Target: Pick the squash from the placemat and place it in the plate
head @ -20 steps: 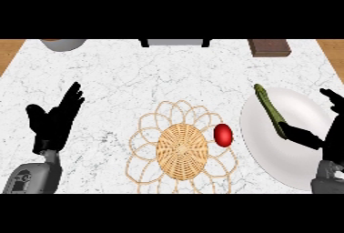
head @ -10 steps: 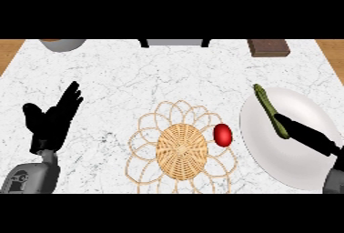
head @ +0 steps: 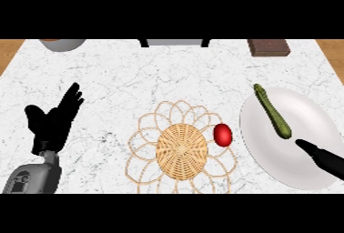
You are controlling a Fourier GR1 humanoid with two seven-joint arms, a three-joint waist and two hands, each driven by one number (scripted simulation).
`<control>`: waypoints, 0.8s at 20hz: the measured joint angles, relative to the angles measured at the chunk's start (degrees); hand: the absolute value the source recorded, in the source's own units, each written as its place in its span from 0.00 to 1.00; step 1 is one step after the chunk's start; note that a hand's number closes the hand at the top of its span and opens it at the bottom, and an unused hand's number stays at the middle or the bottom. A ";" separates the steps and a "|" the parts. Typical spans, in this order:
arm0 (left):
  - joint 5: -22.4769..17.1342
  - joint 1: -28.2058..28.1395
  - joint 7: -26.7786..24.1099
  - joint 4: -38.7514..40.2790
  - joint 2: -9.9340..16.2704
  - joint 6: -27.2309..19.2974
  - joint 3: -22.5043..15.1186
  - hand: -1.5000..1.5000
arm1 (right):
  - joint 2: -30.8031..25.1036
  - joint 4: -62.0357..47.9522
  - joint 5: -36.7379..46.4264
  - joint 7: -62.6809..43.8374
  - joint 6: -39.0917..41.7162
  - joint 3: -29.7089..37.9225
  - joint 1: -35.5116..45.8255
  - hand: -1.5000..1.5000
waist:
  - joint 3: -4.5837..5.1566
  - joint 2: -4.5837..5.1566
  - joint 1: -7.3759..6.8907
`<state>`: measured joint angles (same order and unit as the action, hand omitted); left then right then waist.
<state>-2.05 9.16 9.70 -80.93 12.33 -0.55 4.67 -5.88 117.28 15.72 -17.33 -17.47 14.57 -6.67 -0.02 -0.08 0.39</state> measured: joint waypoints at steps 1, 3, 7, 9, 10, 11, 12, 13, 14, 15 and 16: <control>-0.11 -0.51 0.10 -0.64 -0.09 0.16 0.09 0.50 | -0.33 -0.92 -1.62 1.93 0.54 1.26 -0.36 0.00 | 0.00 0.00 -0.05; 0.18 0.26 0.35 -0.09 -0.25 0.02 0.35 0.50 | -0.49 -1.44 -4.51 4.96 2.05 3.27 -2.32 0.00 | 0.00 0.02 -0.04; -0.13 0.49 1.22 -0.44 0.25 1.32 1.26 0.50 | -0.86 -1.27 -6.98 7.60 4.28 6.28 -4.69 0.00 | 0.01 0.03 -0.11; -0.22 0.66 1.39 -0.63 0.30 1.71 1.63 0.50 | -0.72 -0.90 -8.07 8.71 5.23 7.75 -6.08 0.00 | 0.01 0.03 -0.11; -0.08 -0.21 0.39 -0.63 0.08 1.92 1.62 0.50 | -0.79 -0.69 -8.45 9.01 5.59 8.56 -6.64 0.00 | 0.01 0.02 -0.12; -0.05 -0.08 -0.19 0.03 -0.12 2.15 1.65 0.50 | -1.01 -0.44 -9.09 9.22 6.28 9.50 -7.30 0.00 | 0.01 0.03 -0.10; 0.00 -0.49 -0.72 0.09 0.09 2.46 1.89 0.50 | -0.98 0.40 -9.78 9.44 7.06 10.34 -8.51 0.00 | 0.01 0.03 -0.08; 0.16 -0.43 -1.04 0.31 0.05 2.55 1.93 0.50 | -1.25 -1.23 -10.28 10.74 7.57 11.26 -8.41 0.00 | 0.04 0.02 -0.10; 0.64 -0.37 -1.39 0.76 -0.52 2.10 1.64 0.50 | -1.36 -1.32 -11.47 11.49 8.63 12.32 -9.41 0.00 | 0.02 0.03 -0.06; 0.67 -0.02 -0.92 0.61 -0.47 1.96 1.85 0.50 | -1.90 -1.93 -11.84 11.59 9.08 13.40 -9.40 0.00 | 0.02 0.03 -0.07; 0.62 0.23 -0.74 0.72 -0.38 2.20 2.02 0.50 | -2.17 -2.10 -12.05 11.40 9.72 14.10 -9.55 0.00 | 0.02 0.03 -0.08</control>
<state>-1.42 9.39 8.96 -80.21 11.95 1.65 6.69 -8.05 115.17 3.66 -5.93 -7.76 28.68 -16.22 -0.01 -0.05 0.31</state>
